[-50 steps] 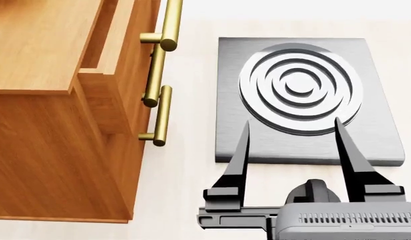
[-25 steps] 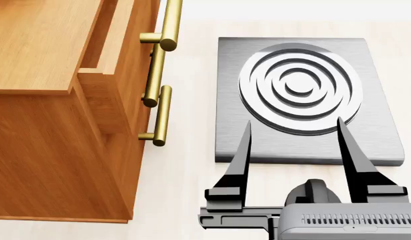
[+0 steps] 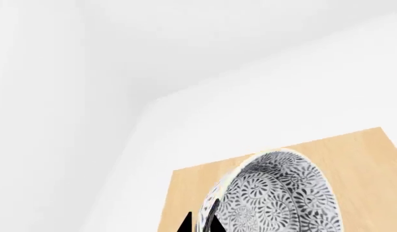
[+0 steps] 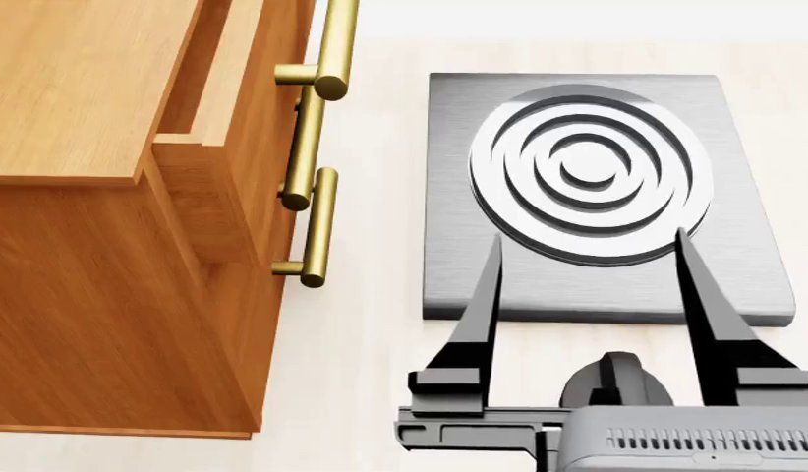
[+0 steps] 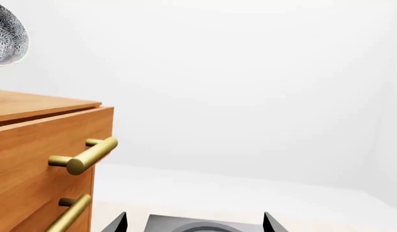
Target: Pick the akita bowl on the wooden cabinet and place it on the plate.
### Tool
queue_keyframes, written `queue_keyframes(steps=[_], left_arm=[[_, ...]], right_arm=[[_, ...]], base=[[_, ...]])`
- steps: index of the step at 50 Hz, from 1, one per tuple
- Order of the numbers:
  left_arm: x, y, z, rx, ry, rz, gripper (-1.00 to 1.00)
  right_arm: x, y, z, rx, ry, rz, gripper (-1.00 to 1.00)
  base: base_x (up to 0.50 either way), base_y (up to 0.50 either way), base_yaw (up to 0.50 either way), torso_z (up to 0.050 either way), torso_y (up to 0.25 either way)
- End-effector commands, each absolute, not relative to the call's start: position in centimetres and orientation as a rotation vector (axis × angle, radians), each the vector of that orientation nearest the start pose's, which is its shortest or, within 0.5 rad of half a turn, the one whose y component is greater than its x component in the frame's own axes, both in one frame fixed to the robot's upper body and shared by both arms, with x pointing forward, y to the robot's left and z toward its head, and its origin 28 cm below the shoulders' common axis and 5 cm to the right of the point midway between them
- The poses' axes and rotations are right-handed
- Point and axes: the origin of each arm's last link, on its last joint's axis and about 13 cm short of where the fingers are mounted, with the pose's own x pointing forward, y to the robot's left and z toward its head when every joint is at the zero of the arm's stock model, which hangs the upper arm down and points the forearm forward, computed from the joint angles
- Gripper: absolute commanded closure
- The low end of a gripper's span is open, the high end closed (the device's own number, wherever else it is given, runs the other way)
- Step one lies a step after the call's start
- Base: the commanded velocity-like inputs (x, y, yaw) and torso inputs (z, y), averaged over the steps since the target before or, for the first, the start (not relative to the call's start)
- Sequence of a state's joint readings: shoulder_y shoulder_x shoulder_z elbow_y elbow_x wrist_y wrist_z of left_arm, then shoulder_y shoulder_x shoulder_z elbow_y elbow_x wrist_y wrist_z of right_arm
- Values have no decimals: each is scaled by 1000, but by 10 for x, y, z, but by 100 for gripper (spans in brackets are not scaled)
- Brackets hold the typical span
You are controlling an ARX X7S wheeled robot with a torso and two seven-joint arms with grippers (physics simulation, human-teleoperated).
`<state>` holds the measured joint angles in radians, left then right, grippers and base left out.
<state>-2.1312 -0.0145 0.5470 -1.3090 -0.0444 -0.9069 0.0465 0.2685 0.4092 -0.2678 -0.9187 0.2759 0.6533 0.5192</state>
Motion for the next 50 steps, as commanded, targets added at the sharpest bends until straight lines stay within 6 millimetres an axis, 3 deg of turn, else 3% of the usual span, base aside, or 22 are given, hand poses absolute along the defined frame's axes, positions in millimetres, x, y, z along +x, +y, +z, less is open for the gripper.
queue_keyframes(steps=[1, 17, 35, 50], left_arm=[[359, 214, 497, 492, -33, 195, 100], [343, 181, 520, 566, -159, 40, 100], [314, 150, 512, 663, -263, -102, 100], [292, 142, 503, 666, -303, -193, 100]], right_arm=[[186, -93, 189, -122, -454, -37, -100], [179, -96, 195, -109, -482, -45, -100], [173, -95, 201, -109, -510, -43, -100], [166, -98, 209, -109, -540, -66, -100]], base=[[0, 0, 0, 0, 0], [0, 0, 0, 0, 0], [0, 0, 0, 0, 0], [0, 0, 0, 0, 0]])
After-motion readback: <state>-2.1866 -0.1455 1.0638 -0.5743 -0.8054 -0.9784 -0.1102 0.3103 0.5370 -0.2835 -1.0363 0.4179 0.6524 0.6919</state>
